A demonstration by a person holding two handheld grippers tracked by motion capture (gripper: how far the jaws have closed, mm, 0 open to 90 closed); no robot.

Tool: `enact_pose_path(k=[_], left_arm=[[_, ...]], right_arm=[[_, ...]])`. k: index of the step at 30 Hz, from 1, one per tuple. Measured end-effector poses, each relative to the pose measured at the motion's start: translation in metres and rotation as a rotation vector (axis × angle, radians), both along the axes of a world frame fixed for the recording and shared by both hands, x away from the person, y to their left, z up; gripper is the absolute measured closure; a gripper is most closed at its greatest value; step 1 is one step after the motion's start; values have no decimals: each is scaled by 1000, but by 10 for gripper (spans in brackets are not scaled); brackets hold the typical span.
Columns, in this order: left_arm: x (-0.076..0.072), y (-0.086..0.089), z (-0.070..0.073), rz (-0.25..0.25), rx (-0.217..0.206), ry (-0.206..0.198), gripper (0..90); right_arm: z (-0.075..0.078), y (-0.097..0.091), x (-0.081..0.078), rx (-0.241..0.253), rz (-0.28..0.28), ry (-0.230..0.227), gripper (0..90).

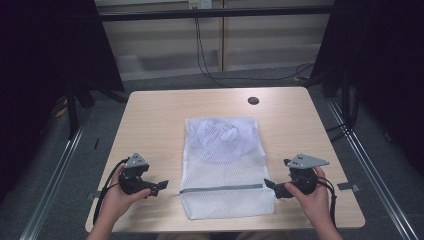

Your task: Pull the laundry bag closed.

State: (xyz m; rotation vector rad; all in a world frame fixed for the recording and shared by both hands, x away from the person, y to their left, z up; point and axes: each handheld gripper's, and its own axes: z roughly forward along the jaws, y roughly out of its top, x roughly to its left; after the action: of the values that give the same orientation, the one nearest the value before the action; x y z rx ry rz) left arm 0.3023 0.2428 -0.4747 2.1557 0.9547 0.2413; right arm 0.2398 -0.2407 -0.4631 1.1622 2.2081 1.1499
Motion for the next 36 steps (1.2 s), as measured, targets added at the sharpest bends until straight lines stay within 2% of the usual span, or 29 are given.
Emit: enact_pose_path(k=[7, 10, 16, 21, 24, 26, 28, 31, 32, 36], left_arm=[[-2, 0, -1, -11, 20, 12, 15], [-4, 1, -1, -6, -15, 22, 15], [-7, -1, -1, -42, -19, 24, 0], [-8, -5, -3, -35, -38, 60, 0], [-9, -7, -5, -47, -34, 84, 9], [-11, -9, -6, -65, -40, 101, 76], [-12, -10, -6, -86, -36, 98, 94], [-12, -12, -7, -108, -32, 102, 173], [-13, -12, -7, -112, -30, 110, 230], [-13, -11, -7, -112, -42, 115, 249]], right_arm=[[-1, 3, 3, -2, 11, -1, 19], [0, 4, 2, 0, 14, 2, 18], [0, 9, 2, 7, 30, -1, 18], [0, 12, 3, 8, 28, -3, 18], [-1, 13, 4, 9, 33, -1, 18], [-1, 14, 4, 9, 34, -3, 18], [-1, 14, 4, 10, 35, -2, 18], [-1, 15, 4, 9, 38, 1, 18], [-1, 15, 4, 10, 36, -1, 18], [-1, 20, 4, 39, 54, -2, 20]])
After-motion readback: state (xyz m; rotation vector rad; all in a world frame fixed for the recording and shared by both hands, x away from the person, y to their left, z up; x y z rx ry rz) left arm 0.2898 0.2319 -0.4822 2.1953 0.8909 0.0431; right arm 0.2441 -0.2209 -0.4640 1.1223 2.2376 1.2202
